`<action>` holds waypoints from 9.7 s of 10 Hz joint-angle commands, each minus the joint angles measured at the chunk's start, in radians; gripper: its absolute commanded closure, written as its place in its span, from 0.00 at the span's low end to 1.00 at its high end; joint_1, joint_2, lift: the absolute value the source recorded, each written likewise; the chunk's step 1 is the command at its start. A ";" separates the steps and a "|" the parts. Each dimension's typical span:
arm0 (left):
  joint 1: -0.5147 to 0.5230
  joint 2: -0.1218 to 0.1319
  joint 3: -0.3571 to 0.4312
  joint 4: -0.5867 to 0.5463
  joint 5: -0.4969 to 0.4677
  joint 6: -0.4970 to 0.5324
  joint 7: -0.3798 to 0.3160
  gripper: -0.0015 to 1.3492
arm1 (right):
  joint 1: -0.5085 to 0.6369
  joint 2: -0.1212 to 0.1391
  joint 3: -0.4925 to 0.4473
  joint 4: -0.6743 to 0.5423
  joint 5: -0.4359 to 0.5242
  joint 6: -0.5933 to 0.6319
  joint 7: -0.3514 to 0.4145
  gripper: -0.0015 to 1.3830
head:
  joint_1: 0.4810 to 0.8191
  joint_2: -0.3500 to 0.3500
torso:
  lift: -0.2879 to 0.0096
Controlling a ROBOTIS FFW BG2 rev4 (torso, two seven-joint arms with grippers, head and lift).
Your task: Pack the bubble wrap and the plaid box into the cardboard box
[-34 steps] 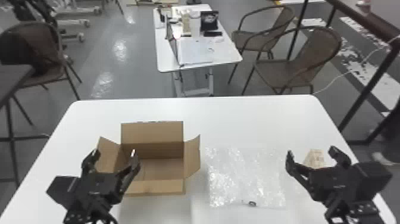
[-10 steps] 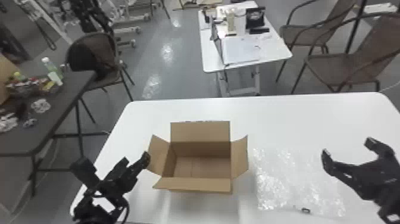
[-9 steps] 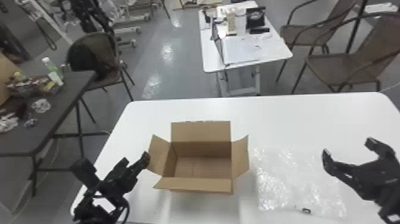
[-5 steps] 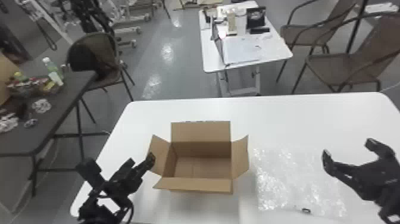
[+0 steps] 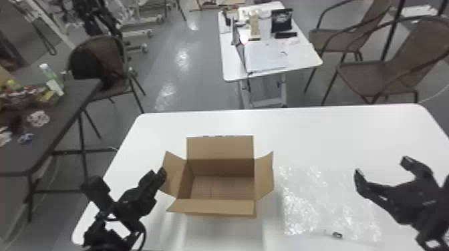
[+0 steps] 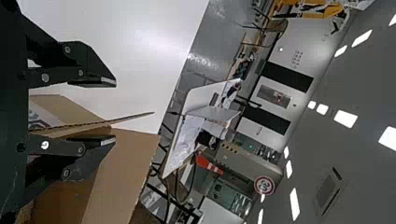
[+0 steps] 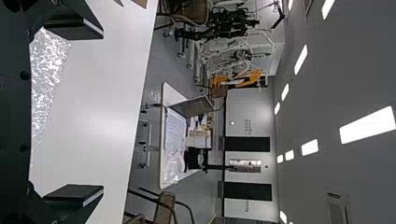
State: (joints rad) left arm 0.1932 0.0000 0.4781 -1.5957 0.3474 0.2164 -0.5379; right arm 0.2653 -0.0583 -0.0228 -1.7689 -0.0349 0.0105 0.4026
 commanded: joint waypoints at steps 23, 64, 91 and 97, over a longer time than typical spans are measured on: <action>-0.014 -0.003 -0.029 -0.026 -0.090 0.012 0.009 0.87 | -0.526 -0.023 0.190 0.078 0.007 1.419 -0.228 0.09 | 0.63 0.80 | 0.91; -0.027 -0.003 -0.102 -0.009 -0.113 -0.008 0.053 0.87 | -0.880 -0.026 0.357 0.465 -0.677 1.289 0.033 0.93 | 0.63 1.00 | 0.91; 0.038 -0.003 -0.058 -0.015 -0.041 -0.104 0.076 0.87 | 0.084 0.058 -0.220 0.022 -0.103 -0.033 0.061 0.16 | 0.63 0.71 | 0.91; 0.042 -0.003 -0.062 -0.015 -0.038 -0.101 0.076 0.87 | 0.049 0.059 -0.295 0.261 -0.158 -0.149 -0.113 0.16 | 0.63 0.52 | 0.91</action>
State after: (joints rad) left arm 0.2357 0.0000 0.4172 -1.6107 0.3099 0.1131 -0.4617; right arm 0.3246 0.0000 -0.3187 -1.5224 -0.2018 -0.1420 0.2912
